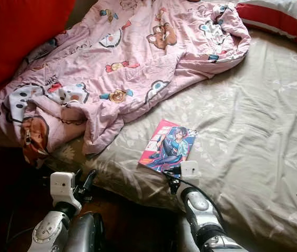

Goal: Clean up the room

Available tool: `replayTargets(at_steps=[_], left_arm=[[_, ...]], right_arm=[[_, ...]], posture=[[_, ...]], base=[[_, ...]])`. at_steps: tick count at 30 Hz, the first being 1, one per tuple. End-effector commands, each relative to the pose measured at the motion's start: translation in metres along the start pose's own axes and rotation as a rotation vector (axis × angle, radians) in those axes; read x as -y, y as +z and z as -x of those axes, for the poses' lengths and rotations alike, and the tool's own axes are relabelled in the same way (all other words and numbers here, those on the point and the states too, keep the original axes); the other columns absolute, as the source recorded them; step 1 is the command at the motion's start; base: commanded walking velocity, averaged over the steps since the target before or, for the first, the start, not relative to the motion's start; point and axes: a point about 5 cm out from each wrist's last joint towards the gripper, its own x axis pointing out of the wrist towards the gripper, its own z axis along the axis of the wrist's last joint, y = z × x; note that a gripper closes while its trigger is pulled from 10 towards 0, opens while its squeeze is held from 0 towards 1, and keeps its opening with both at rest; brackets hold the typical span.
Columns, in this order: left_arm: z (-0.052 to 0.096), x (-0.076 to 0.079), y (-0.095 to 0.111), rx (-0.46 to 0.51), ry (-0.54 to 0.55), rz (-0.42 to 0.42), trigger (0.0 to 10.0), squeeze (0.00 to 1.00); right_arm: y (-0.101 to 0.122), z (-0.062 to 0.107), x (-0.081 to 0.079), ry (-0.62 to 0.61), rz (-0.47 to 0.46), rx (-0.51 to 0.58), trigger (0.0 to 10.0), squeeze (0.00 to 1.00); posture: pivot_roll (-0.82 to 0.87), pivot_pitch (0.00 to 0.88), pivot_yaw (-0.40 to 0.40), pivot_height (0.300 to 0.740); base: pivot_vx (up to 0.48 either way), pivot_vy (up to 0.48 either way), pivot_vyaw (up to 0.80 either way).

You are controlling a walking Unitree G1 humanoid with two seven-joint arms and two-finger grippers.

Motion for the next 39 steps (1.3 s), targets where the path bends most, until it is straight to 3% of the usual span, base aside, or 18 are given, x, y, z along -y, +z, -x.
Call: replayTargets(at_steps=[1, 22, 29, 39], left_arm=[[0.003, 0.003, -0.009, -0.043, -0.013, -0.002, 10.0, 0.0], [-0.008, 0.007, -0.01, -0.053, -0.023, -0.003, 10.0, 0.0], [-0.017, 0.008, -0.01, -0.052, -0.028, 0.002, 10.0, 0.0], [-0.024, 0.007, -0.013, -0.057, -0.029, -0.001, 10.0, 0.0]], right_arm=[[-0.019, 0.006, 0.005, -0.02, -0.012, -0.065, 0.0, 0.0], [-0.025, 0.013, 0.022, -0.088, -0.055, -0.038, 0.0, 0.0], [-0.043, 0.022, 0.023, -0.092, -0.089, -0.042, 0.0, 0.0], [-0.038, 0.026, 0.027, -0.083, -0.119, 0.037, 0.0, 0.0]], posture=[[0.01, 0.337, 0.012, 0.579], [-0.04, 0.313, 0.008, 0.579], [-0.06, 0.27, 0.003, 0.579], [-0.07, 0.206, 0.005, 0.579]], base=[[0.0, 0.0, 0.0], [0.0, 0.0, 0.0], [0.0, 0.0, 0.0], [0.0, 0.0, 0.0]])
